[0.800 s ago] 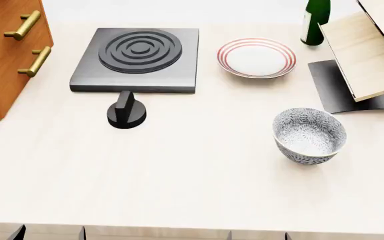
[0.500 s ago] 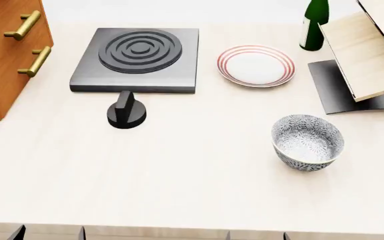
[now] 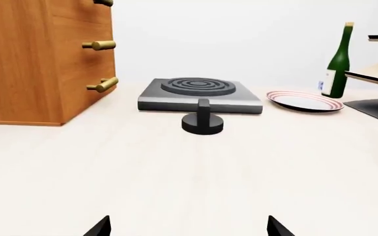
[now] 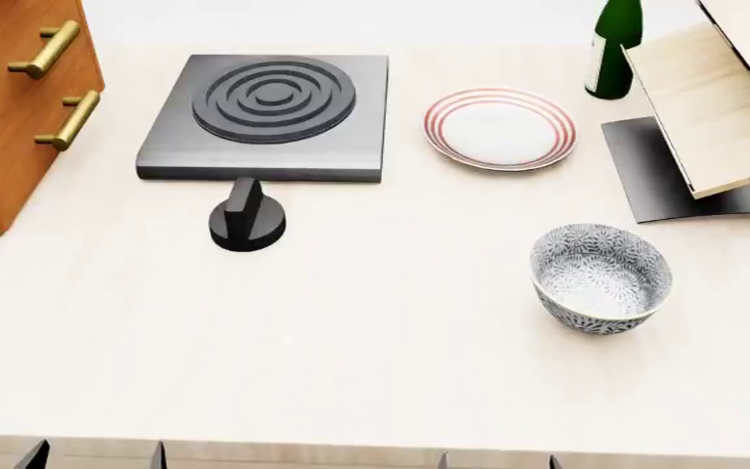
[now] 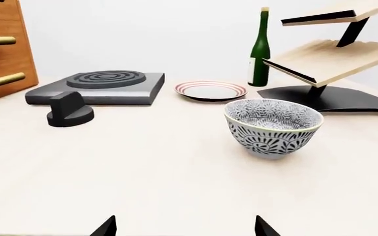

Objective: Put the bowl on the stove.

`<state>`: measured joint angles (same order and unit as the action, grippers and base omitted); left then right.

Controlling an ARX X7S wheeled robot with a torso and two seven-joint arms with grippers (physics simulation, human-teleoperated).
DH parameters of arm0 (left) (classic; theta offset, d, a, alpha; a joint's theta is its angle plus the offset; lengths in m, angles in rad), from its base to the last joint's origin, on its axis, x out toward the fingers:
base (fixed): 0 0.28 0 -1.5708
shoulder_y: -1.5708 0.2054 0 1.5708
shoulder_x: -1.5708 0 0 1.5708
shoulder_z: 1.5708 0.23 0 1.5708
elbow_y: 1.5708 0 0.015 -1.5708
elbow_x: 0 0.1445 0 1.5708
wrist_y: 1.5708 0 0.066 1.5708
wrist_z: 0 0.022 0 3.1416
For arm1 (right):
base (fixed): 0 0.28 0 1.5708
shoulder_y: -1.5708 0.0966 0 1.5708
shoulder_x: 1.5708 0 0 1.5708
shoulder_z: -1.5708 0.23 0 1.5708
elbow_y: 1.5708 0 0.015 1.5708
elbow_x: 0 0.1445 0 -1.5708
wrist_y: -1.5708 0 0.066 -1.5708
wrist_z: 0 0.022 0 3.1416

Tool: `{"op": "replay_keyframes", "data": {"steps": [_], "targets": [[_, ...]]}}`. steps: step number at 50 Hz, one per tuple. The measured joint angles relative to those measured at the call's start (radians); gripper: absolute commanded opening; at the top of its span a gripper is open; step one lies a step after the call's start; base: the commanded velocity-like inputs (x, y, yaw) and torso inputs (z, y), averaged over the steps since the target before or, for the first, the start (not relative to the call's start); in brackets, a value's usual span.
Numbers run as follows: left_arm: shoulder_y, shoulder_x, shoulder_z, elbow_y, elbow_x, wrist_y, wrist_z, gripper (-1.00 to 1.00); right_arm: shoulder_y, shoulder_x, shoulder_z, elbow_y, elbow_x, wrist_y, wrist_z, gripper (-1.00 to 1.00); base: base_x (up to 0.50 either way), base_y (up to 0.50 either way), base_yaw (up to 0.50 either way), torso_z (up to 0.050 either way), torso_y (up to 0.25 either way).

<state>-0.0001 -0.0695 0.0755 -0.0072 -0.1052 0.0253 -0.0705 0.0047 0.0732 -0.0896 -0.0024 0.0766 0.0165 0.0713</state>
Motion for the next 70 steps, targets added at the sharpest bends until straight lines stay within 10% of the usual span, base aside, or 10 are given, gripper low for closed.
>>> {"op": "replay_keyframes", "data": {"steps": [22,41,59,70], "targets": [[0.0,-0.045,0.014,0.185,-0.035,-0.043,-0.042,1.0,0.101,0.103,0.054,-0.237,0.086,0.329,0.031,1.0,0.0,0.0,0.0,0.0,0.0],[-0.149,-0.178,-0.158,0.733,-0.173,-0.241,-0.111,1.0,0.257,0.36,0.442,-0.441,0.298,0.674,-0.047,1.0,0.0,0.0,0.0,0.0,0.0],[-0.244,-0.87,-0.186,1.0,-0.466,-0.024,-0.686,1.0,0.211,0.461,0.826,-0.517,0.436,0.766,-0.123,1.0,0.0,0.0,0.0,0.0,0.0],[-0.243,-1.088,-0.148,1.031,-0.504,0.094,-0.869,1.0,0.203,0.462,0.887,-0.521,0.454,0.764,-0.132,1.0,0.0,0.08,0.0,0.0,0.0]]}}
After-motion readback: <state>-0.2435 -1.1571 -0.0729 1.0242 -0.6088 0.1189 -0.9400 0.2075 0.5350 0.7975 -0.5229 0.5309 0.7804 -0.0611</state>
